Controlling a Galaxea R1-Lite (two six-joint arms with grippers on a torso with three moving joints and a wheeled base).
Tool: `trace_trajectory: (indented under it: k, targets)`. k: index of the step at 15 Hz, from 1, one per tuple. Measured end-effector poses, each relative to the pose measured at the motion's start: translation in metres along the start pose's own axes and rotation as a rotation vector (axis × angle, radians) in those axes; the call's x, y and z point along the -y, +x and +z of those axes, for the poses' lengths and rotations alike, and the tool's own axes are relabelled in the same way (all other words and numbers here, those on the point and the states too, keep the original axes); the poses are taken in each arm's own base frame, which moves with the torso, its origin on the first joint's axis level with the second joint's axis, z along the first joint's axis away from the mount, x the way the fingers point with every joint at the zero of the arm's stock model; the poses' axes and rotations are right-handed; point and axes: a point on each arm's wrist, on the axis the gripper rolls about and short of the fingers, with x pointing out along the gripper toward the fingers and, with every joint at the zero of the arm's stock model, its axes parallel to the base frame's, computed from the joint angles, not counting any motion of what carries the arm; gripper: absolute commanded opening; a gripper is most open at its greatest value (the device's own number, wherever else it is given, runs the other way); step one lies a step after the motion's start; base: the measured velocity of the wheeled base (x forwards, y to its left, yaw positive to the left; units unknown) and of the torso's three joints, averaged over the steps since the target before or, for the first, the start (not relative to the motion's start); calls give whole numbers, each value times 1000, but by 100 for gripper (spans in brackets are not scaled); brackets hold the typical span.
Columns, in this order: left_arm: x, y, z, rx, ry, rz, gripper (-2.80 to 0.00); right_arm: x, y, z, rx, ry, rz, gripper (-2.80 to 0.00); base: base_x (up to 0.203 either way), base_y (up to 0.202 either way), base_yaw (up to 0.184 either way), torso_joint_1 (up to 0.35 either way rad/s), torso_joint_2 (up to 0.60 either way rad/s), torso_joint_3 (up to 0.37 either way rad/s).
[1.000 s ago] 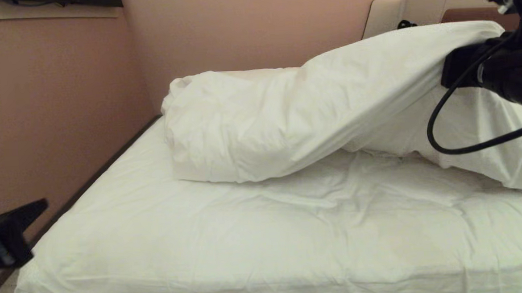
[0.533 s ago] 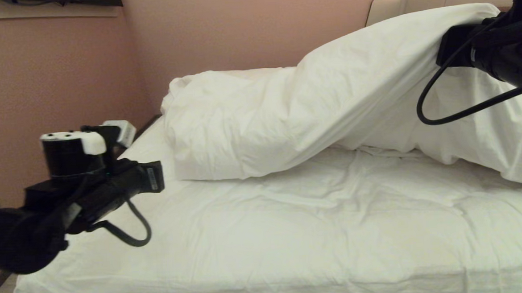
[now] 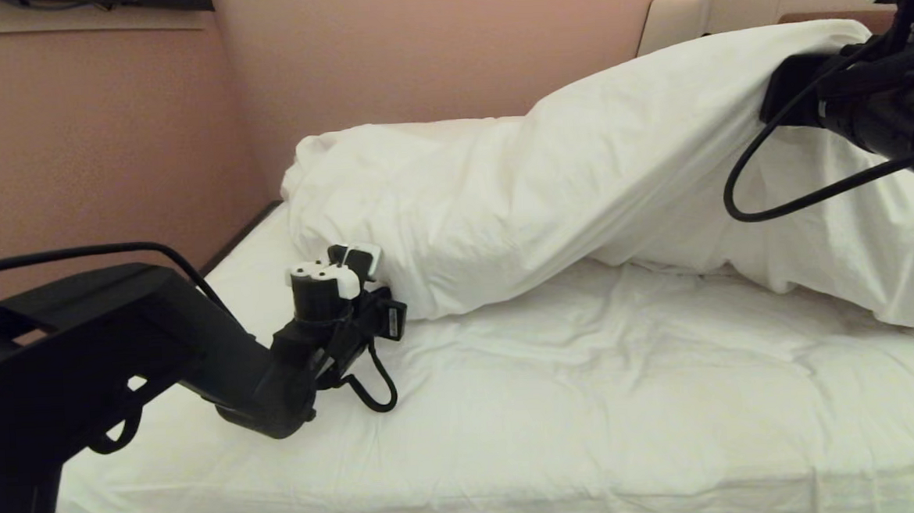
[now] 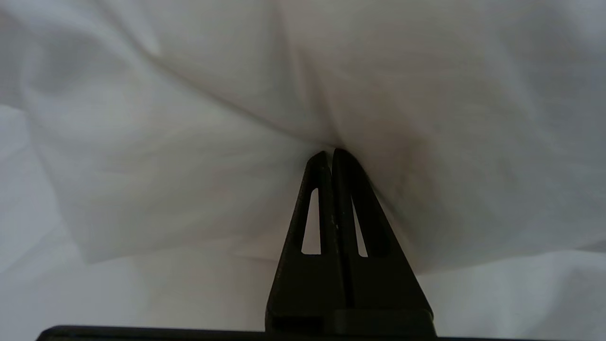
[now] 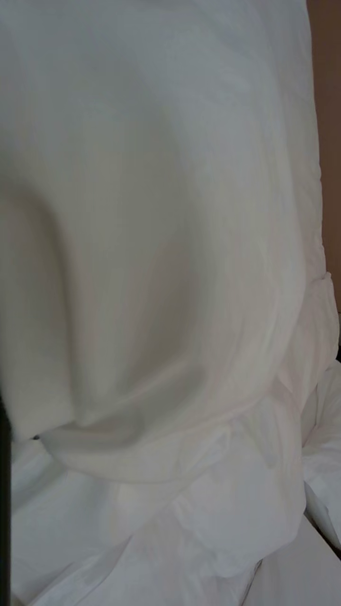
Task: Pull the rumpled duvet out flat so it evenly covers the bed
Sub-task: Flatten the corners of the folded blanket
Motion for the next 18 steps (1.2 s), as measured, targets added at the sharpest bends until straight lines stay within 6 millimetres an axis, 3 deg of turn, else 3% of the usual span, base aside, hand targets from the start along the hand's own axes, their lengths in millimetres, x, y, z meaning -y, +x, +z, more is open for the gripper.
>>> trace_trajectory:
  k: [5, 8, 12, 18]
  targets:
    - [10, -11, -13, 33, 98, -7, -280, -4, 6, -9, -23, -17, 0, -280, 0, 0, 0, 0, 0, 0]
    - [29, -21, -21, 70, 159, -29, -280, -5, 9, -11, -28, -20, -4, -280, 0, 0, 0, 0, 0, 0]
    - [40, -20, -31, 48, 176, -43, -280, -5, 11, -12, -30, -23, -4, -280, 0, 0, 0, 0, 0, 0]
    - [60, -36, -25, 69, 210, -100, -280, -5, 13, -13, -31, -23, -4, -280, 0, 0, 0, 0, 0, 0]
